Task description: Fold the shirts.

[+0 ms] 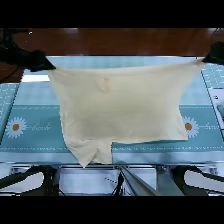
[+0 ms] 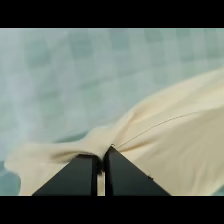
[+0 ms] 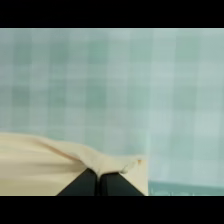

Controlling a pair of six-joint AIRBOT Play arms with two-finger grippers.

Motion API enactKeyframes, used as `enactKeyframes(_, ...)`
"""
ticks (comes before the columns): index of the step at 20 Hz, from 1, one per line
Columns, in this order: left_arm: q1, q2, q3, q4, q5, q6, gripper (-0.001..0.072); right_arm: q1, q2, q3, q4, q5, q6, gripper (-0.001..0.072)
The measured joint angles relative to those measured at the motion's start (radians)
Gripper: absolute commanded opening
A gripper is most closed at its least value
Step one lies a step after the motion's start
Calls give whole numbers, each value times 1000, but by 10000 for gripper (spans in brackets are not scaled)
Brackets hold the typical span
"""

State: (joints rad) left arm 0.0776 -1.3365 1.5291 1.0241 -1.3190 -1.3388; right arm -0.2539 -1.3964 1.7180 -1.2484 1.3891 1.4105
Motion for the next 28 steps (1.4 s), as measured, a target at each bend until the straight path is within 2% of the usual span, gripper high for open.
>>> enactKeyframes(4, -22, -97, 7, -4, 254, 7, 31, 47, -134, -4, -9, -278, 70, 28)
enactKeyframes(6, -35, -158, 8, -6, 320, 8, 32, 54, -200, -4, -9, -367, 101, 29)
enactKeyframes(8, -53, -229, 8, -5, 359, 10, 32, 60, -264, -5, 0, -414, 116, 29)
enactKeyframes(11, -80, -327, 8, -2, 371, 10, 32, 62, -347, -5, 18, -408, 128, 28)
enactKeyframes(16, -84, -383, 9, 8, 313, 10, 31, 63, -386, -5, 12, -328, 113, 29)
enactKeyframes(22, -44, -368, 9, 69, -10, -17, 31, 63, -333, -5, -80, -64, 75, 29)
enactKeyframes(27, -64, -384, -2, 116, -125, -47, 33, 64, -329, -17, -108, 43, 92, 29)
enactKeyframes(28, -71, -391, -3, 119, -132, -57, 75, 64, -329, -24, -107, 55, 102, 86)
